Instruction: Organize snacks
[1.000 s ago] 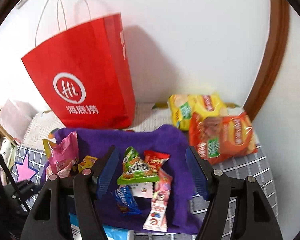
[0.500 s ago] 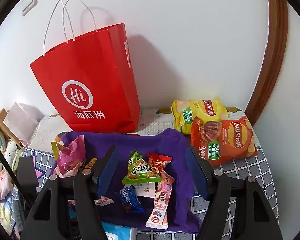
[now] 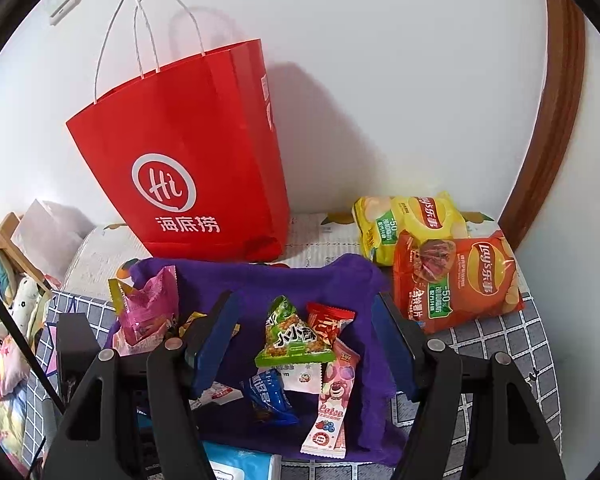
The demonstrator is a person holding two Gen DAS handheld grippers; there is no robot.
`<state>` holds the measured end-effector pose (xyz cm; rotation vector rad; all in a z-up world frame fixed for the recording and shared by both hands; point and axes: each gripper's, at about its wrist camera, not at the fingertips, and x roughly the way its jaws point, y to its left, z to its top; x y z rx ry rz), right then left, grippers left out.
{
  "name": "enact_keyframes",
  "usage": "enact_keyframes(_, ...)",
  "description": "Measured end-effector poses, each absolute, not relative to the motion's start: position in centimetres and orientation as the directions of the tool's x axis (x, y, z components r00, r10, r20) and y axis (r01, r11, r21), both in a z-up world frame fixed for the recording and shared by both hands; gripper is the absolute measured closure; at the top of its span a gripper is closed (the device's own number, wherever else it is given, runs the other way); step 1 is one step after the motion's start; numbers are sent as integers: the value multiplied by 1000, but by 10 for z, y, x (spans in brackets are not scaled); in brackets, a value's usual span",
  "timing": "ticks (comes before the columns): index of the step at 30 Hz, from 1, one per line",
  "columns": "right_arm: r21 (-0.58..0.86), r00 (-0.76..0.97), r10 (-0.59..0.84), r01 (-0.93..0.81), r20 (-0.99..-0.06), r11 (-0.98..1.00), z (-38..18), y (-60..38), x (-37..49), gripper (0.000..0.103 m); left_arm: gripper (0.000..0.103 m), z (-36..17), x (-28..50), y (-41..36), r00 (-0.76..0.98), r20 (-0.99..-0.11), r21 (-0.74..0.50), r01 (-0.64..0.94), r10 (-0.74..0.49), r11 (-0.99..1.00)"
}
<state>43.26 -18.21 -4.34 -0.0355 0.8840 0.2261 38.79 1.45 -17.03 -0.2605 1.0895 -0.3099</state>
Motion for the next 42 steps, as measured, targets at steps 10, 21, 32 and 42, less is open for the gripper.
enact_keyframes(10,58,615,181,-215,-768,975,-41,-181,431,35,51,-160,386,15,461,-814,-327,139,-353,935)
enact_keyframes(21,44,614,176,-224,-770,974,-42,-177,429,35,41,-112,368,30,599,-747,-245,156,-289,957)
enact_keyframes(32,26,642,176,-235,-746,972,-27,-172,416,35,39,-84,361,57,664,-715,-201,107,-220,974)
enact_keyframes(42,38,690,152,-177,-708,983,-1,-181,371,35,39,-63,343,48,690,-694,-155,138,-207,978)
